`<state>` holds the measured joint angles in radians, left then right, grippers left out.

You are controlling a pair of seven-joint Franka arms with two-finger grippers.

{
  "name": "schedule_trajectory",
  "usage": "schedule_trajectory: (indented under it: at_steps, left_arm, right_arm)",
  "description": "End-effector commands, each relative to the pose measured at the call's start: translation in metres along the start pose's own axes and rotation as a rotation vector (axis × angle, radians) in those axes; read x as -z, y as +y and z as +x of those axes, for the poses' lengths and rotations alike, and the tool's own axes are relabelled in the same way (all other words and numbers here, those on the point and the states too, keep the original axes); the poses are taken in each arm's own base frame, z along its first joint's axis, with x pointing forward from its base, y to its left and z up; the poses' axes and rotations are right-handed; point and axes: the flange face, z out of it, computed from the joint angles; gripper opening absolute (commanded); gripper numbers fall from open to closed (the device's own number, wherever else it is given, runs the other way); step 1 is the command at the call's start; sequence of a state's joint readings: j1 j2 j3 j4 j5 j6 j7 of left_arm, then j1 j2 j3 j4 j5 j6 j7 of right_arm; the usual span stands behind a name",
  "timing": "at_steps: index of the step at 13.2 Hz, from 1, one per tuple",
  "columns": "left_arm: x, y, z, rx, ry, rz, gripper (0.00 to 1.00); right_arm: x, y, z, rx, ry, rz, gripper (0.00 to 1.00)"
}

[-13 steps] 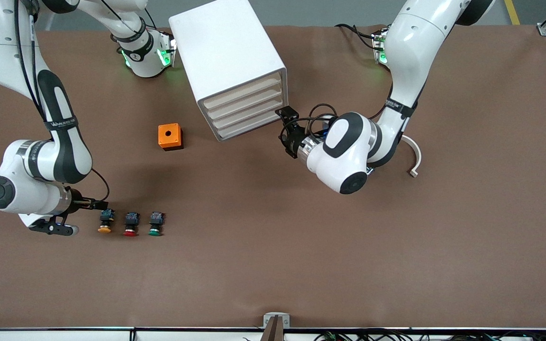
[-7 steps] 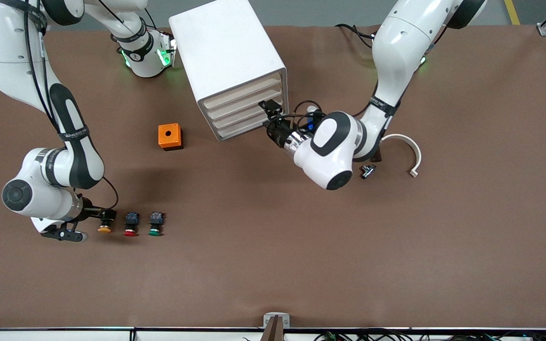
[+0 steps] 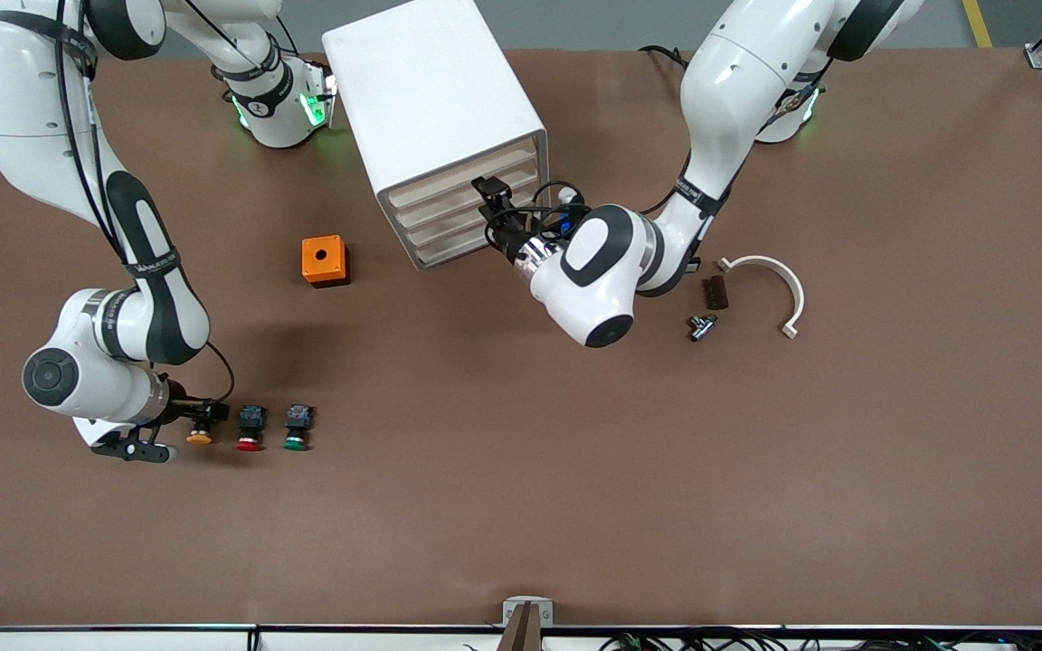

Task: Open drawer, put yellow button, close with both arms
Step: 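Grasp the drawer handle with the left gripper while the right gripper grasps the yellow button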

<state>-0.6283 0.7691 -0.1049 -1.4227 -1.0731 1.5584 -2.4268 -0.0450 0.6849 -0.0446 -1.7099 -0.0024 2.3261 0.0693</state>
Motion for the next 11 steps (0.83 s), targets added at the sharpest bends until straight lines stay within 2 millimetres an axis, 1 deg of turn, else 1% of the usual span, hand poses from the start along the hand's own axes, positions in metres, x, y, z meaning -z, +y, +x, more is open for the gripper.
schedule_trajectory:
  at_steps: [1,2,4,5,6,7,8,9,10,11]
  left_arm:
    - [-0.015,-0.001,-0.006,0.023,0.006,0.033,0.56]
    - [-0.021,-0.004,-0.007,0.031,0.015,0.031,0.53]
    - [-0.022,-0.004,-0.008,0.037,0.015,0.034,0.52]
    - [-0.022,-0.004,-0.008,0.048,0.014,0.035,0.52]
    - [-0.023,-0.005,-0.008,0.047,0.014,0.037,0.52]
    - [-0.03,-0.006,-0.009,0.046,0.024,0.038,0.42]
    - [-0.032,-0.005,-0.009,0.049,0.025,0.041,0.19]
    - [-0.032,-0.002,-0.009,0.055,0.025,0.043,0.07]
    - [-0.033,-0.001,-0.008,0.06,0.026,0.042,0.01]
    - [-0.032,-0.002,-0.008,0.059,0.026,0.042,0.01]
  right_arm:
    - [0.002,0.003,0.005,-0.006,0.0,0.018,0.55]
    - [0.003,0.002,0.004,-0.004,-0.003,0.017,0.45]
    - [0.005,0.001,0.003,-0.002,-0.012,0.016,0.19]
    - [0.006,-0.002,0.003,0.005,-0.018,0.014,0.12]
    - [0.011,-0.001,0.002,0.005,-0.015,0.014,0.08]
    - [0.025,-0.001,0.003,0.008,-0.009,0.014,0.05]
    - [0.045,-0.005,0.005,0.015,-0.003,0.012,0.04]
    - [0.056,-0.006,0.006,0.01,-0.007,0.016,0.03]
    - [0.079,-0.011,0.007,0.005,0.005,0.019,0.02]
    - [0.103,-0.014,0.005,0.009,0.015,0.022,0.01]
